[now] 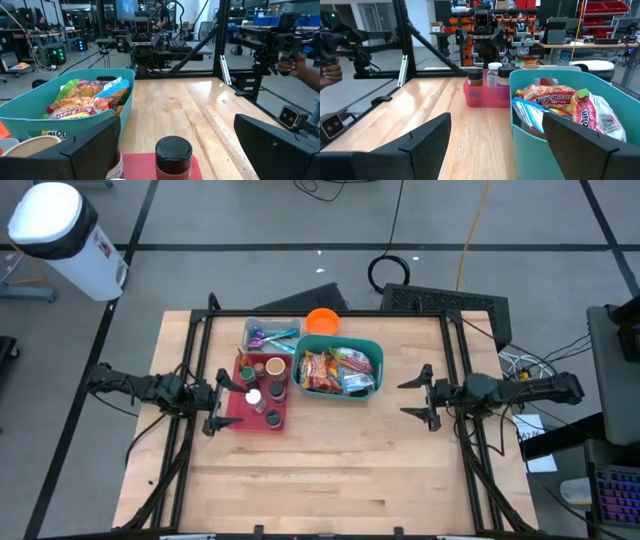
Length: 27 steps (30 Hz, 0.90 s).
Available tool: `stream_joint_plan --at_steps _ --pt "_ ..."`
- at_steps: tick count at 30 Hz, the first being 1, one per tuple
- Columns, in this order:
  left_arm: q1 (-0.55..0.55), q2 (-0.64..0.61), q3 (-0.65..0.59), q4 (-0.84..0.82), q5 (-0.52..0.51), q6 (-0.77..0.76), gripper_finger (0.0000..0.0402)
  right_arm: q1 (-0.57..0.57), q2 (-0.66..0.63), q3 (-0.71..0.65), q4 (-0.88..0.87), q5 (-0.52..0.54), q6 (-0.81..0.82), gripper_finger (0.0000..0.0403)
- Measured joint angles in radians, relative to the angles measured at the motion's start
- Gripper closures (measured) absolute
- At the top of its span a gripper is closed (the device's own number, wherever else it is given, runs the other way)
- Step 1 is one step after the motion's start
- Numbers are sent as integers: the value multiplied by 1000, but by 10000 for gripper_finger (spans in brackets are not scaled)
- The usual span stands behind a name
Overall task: Pick & Place Food Item
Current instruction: Return to Home Position
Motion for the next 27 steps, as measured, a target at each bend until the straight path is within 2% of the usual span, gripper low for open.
stream_joint_plan --at_steps 12,23,27 --pt "0 0 -2 12 -26 5 5 0 -83 0 -61 1 -32 96" --pt "0 0 -2 62 -26 5 5 0 -56 -1 -70 -3 -32 96" --pt "0 0 -37 148 -13 23 5 0 -40 -1 -71 -3 -49 96"
